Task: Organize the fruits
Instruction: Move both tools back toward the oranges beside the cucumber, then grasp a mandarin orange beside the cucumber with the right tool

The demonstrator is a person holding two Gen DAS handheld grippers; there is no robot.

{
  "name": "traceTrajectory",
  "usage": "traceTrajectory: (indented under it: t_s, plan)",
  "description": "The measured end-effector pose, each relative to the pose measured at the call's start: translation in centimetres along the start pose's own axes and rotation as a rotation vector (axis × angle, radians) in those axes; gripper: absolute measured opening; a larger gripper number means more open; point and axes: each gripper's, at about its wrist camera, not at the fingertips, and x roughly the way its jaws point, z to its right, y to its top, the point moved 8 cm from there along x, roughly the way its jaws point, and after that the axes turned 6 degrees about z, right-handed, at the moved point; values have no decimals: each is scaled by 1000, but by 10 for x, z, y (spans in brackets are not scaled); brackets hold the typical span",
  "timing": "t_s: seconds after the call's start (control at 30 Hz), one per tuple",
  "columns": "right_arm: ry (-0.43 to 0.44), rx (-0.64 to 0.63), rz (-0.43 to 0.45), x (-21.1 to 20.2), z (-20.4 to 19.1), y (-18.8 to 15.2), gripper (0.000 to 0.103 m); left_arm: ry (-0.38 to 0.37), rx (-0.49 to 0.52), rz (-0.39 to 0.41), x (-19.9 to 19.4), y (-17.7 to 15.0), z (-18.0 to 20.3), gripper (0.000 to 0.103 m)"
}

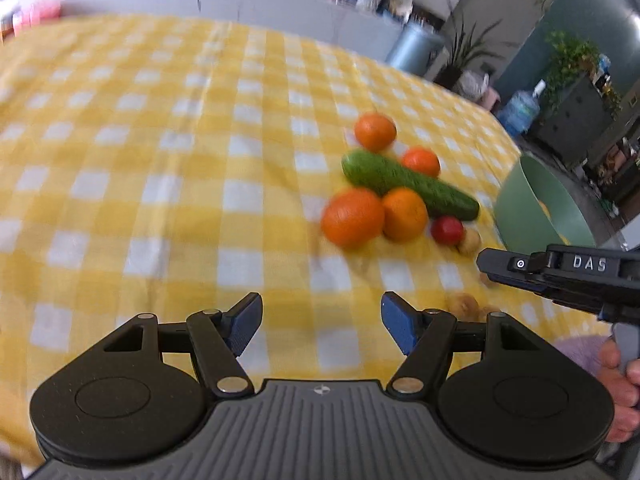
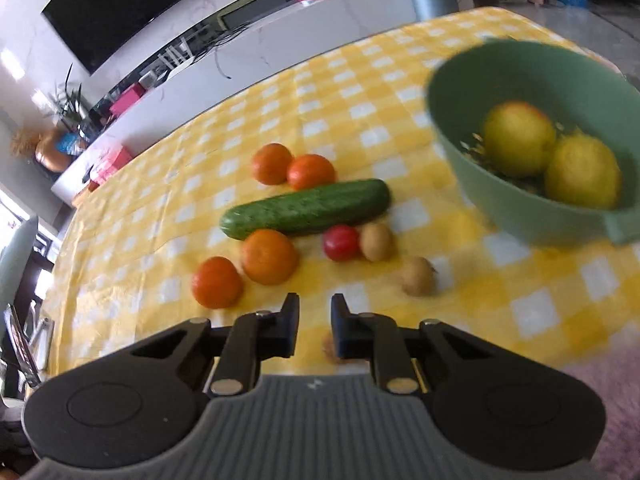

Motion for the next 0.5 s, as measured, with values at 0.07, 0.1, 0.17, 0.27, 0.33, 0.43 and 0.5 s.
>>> traceTrajectory:
  t_s: [0.07,0.1,0.17,0.27,0.33,0.43,0.5]
  plan:
    - [-4,-13,2,9,-12,5,19,40,42,15,3,3,1,80]
    - [-3,-15,-2,13,-17,7,19,61,56,6,6,4,1,80]
    - [-11,6,-11,26,-25,14,33,89,40,-10,11,4,-3,80]
    - [-38,64,-40,44,-28,20,55,78,-12,-34,16,3,-11,80]
    - [-57,71,-52,56,-32,22,54,66,-32,-31,16,3,-14,80]
    - [-110,79,-44,67,-35,25,54,54,-52,-31,14,4,-17,80]
    - [-124,85,-56,75,-36,24,54,52,-51,-31,14,4,-18,80]
